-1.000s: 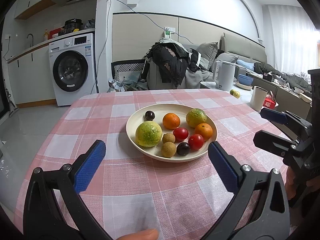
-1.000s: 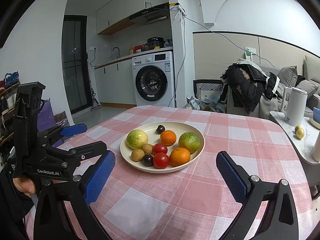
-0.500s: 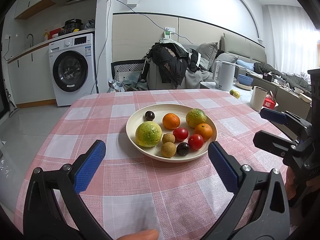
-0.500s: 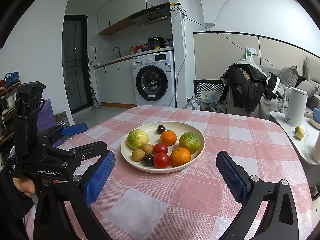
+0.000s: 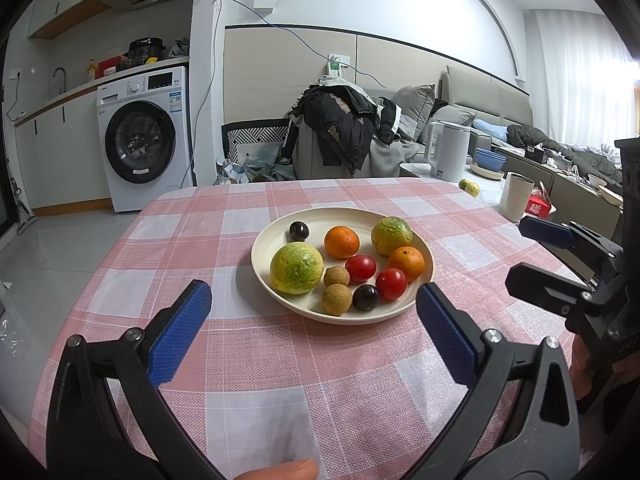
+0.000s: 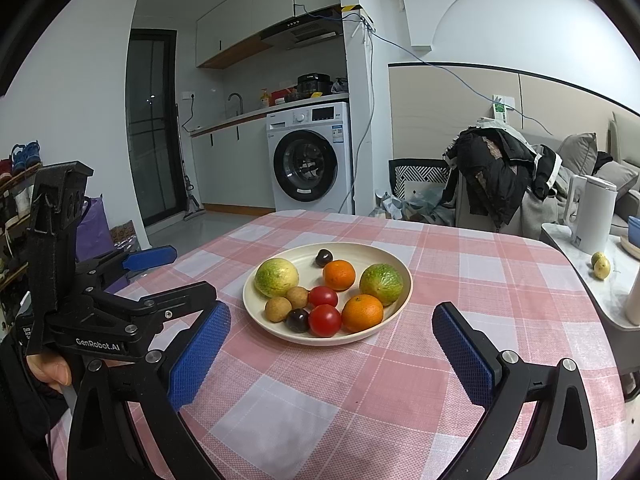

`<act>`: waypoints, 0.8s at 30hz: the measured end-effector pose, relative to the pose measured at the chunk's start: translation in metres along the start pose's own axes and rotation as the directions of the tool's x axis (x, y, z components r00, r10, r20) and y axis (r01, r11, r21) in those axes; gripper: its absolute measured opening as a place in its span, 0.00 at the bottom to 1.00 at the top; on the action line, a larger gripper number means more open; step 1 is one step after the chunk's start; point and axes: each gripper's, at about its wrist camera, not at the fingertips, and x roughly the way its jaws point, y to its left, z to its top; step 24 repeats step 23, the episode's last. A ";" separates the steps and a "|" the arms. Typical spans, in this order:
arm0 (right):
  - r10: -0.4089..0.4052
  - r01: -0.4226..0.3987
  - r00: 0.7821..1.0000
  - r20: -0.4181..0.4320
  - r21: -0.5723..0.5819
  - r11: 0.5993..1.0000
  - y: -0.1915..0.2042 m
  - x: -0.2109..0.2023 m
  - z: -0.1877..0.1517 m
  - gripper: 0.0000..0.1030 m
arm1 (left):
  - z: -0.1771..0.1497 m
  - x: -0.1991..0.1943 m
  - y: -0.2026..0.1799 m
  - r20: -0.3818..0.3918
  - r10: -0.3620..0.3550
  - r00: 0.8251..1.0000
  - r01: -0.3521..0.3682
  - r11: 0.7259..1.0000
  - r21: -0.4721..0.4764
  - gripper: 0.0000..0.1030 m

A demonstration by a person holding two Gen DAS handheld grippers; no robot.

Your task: Organize fruits

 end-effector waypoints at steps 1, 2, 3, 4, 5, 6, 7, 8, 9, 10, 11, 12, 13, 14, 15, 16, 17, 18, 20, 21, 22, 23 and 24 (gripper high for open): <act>0.000 0.000 1.000 0.000 0.001 1.000 0.000 0.000 0.000 1.00 | 0.000 0.000 0.001 0.000 0.000 1.000 0.000 1.000 0.000 0.99; 0.000 0.000 1.000 0.000 0.001 1.000 0.000 0.000 0.000 1.00 | 0.000 0.000 0.000 0.001 0.000 1.000 0.000 1.000 0.000 0.99; 0.000 0.000 1.000 0.000 0.001 1.000 0.000 0.000 0.000 1.00 | 0.000 0.000 0.001 0.001 0.000 1.000 0.000 1.000 0.000 0.99; 0.000 0.000 1.000 0.000 0.001 1.000 0.000 0.000 0.000 1.00 | 0.000 0.000 0.000 0.001 0.000 1.000 0.000 1.000 0.000 0.99; 0.001 -0.001 1.000 0.000 0.000 1.000 0.000 0.000 0.000 1.00 | 0.000 0.000 0.000 0.000 0.001 1.000 -0.001 1.000 0.000 0.99; 0.001 -0.001 1.000 -0.001 0.000 1.000 0.000 0.000 0.000 1.00 | 0.000 0.000 0.001 0.000 0.000 1.000 0.000 1.000 0.000 0.99; 0.000 0.000 1.000 -0.001 0.000 1.000 0.000 0.000 0.000 1.00 | 0.000 0.000 0.000 0.000 0.000 1.000 0.000 1.000 -0.001 0.99; 0.000 0.000 1.000 -0.001 0.000 1.000 0.000 0.000 0.000 1.00 | 0.000 0.000 0.000 0.000 0.001 1.000 -0.001 1.000 -0.001 0.99; 0.000 0.000 1.000 -0.001 0.000 1.000 0.000 0.000 0.000 1.00 | 0.000 0.000 0.001 0.000 0.000 1.000 0.000 1.000 -0.001 0.99; 0.000 0.000 1.000 -0.001 0.000 1.000 0.000 0.000 0.000 1.00 | 0.000 0.000 0.000 0.000 0.000 1.000 0.000 1.000 -0.001 0.99; 0.000 0.000 1.000 0.000 0.000 1.000 0.000 0.000 0.000 1.00 | 0.000 0.000 0.001 0.001 0.000 1.000 0.000 1.000 -0.001 0.99; 0.000 0.000 1.000 0.000 0.000 1.000 0.000 0.000 0.000 1.00 | 0.000 0.000 0.001 0.000 0.000 1.000 0.000 1.000 0.000 0.99; 0.000 0.000 1.000 0.000 0.000 1.000 0.000 0.000 0.000 1.00 | 0.000 0.000 0.001 0.000 0.000 1.000 0.000 1.000 0.000 0.99; 0.000 0.000 1.000 -0.001 0.000 1.000 0.000 0.000 0.000 1.00 | 0.000 0.000 0.001 -0.001 0.000 1.000 0.000 1.000 -0.001 0.99; 0.000 0.000 1.000 -0.001 -0.001 1.000 0.000 0.000 0.000 1.00 | 0.000 0.000 0.000 -0.001 0.000 1.000 0.000 1.000 -0.001 0.99; 0.000 0.000 1.000 -0.001 0.000 1.000 0.000 0.000 0.000 1.00 | 0.000 0.000 0.001 0.000 0.000 1.000 0.000 1.000 -0.001 0.99; 0.000 0.000 1.000 -0.001 0.000 1.000 0.000 0.000 0.000 1.00 | 0.000 0.000 0.000 0.000 -0.002 1.000 0.002 1.000 -0.001 0.99; 0.000 0.000 1.000 -0.001 0.000 1.000 0.000 0.000 0.000 1.00 | 0.000 0.000 0.001 0.001 -0.001 1.000 0.001 1.000 0.000 0.99; 0.000 0.000 1.000 -0.002 0.000 1.000 0.001 0.000 0.000 1.00 | 0.000 0.000 0.000 0.002 0.000 1.000 0.000 1.000 0.000 0.99; -0.001 0.001 1.000 -0.002 0.000 1.000 0.000 0.000 0.000 1.00 | 0.000 0.000 0.000 0.002 -0.001 1.000 0.001 1.000 0.000 0.99; -0.001 0.001 1.000 -0.002 -0.001 1.000 0.001 0.000 0.000 1.00 | 0.000 0.001 0.000 0.001 -0.002 1.000 0.002 1.000 0.000 0.99; 0.000 0.000 1.000 -0.002 -0.001 1.000 0.001 0.000 0.000 1.00 | 0.000 0.001 0.000 -0.001 -0.001 1.000 0.001 1.000 -0.001 0.99; 0.000 0.000 1.000 -0.002 -0.001 1.000 0.001 0.000 0.000 1.00 | 0.000 0.001 0.000 -0.001 -0.001 1.000 0.001 1.000 -0.001 0.99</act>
